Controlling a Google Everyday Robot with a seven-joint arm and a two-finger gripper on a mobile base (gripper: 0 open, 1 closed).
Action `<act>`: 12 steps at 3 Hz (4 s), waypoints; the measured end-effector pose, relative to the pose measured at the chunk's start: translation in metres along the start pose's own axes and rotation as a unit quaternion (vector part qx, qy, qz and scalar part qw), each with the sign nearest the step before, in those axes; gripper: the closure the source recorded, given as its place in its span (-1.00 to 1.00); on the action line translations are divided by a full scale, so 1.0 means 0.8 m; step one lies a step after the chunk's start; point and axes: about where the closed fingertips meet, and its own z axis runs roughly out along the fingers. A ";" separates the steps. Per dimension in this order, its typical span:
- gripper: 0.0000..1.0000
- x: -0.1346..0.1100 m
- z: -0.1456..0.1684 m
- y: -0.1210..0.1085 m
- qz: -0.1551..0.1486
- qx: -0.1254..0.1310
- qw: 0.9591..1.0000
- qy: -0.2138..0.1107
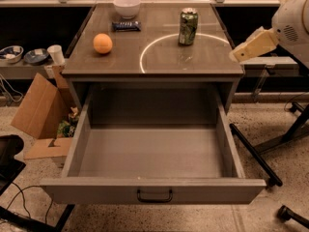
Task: Place green can into top drawer
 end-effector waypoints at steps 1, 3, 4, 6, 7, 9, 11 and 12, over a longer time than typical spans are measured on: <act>-1.00 0.000 -0.001 0.000 0.001 0.000 1.000 0.000; -1.00 -0.040 0.131 0.001 0.084 -0.048 0.989 -0.111; -1.00 -0.077 0.226 0.019 0.178 -0.086 0.965 -0.172; -1.00 -0.108 0.308 0.043 0.254 -0.110 0.939 -0.203; -1.00 -0.099 0.348 0.019 0.265 -0.071 0.942 -0.195; -1.00 -0.072 0.377 -0.025 0.257 -0.022 0.948 -0.186; -0.97 -0.098 0.398 -0.046 0.224 -0.024 0.948 -0.226; -0.54 -0.113 0.401 -0.047 0.208 -0.030 0.949 -0.235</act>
Offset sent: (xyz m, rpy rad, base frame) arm 0.0881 0.0211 -0.0424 0.2504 -0.0602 0.0590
